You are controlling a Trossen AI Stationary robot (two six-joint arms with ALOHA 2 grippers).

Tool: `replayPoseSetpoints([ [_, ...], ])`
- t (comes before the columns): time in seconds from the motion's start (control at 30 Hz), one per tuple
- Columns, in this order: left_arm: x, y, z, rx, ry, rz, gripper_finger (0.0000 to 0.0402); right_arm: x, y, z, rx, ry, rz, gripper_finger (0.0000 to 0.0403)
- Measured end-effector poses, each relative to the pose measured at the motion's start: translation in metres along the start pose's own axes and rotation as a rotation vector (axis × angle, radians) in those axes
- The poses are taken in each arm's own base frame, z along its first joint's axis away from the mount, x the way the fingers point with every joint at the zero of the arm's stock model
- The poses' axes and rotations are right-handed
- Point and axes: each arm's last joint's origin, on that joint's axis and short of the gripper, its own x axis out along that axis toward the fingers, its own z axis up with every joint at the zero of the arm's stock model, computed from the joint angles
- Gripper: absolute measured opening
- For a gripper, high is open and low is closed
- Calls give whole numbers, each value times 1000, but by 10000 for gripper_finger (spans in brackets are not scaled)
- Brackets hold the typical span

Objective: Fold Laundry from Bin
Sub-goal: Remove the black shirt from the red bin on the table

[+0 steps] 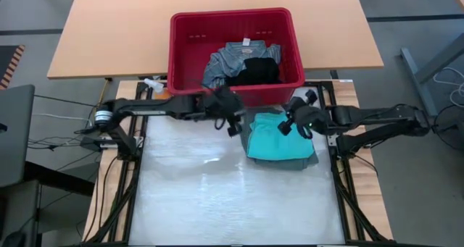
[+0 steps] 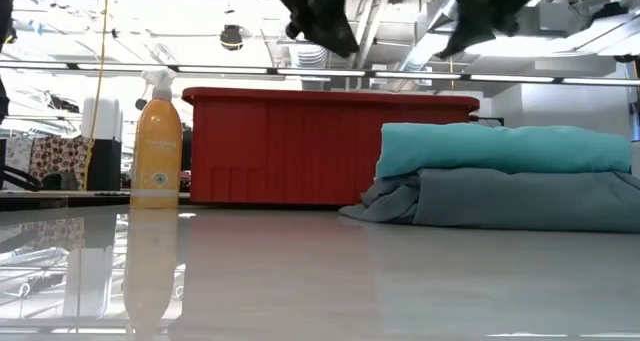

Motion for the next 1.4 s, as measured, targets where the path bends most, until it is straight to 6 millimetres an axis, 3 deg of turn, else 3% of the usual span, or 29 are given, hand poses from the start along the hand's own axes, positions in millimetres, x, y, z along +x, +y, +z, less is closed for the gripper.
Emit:
replayPoseSetpoints([
  [0.1,-14,27,6,26,-35,92,153,4,-4,15,-14,-102,24,23],
  [0.23,-14,78,6,-31,-75,177,153,17,-13,31,6,-201,137,23],
  [0.43,10,164,-21,-186,-74,223,153,48,-31,35,56,-196,132,26],
  [0.6,16,208,-40,-283,-73,249,153,78,-50,51,136,-300,20,26],
  [0.77,10,213,-52,-320,24,240,153,124,-86,88,173,-328,-8,26],
  [1.0,-9,203,-55,-325,137,223,153,228,-109,116,158,-178,53,42],
  [1.2,-27,199,-47,-323,107,229,153,297,-131,129,167,-56,136,121],
  [1.4,-55,186,-34,-331,44,217,153,348,-139,113,159,150,247,229],
])
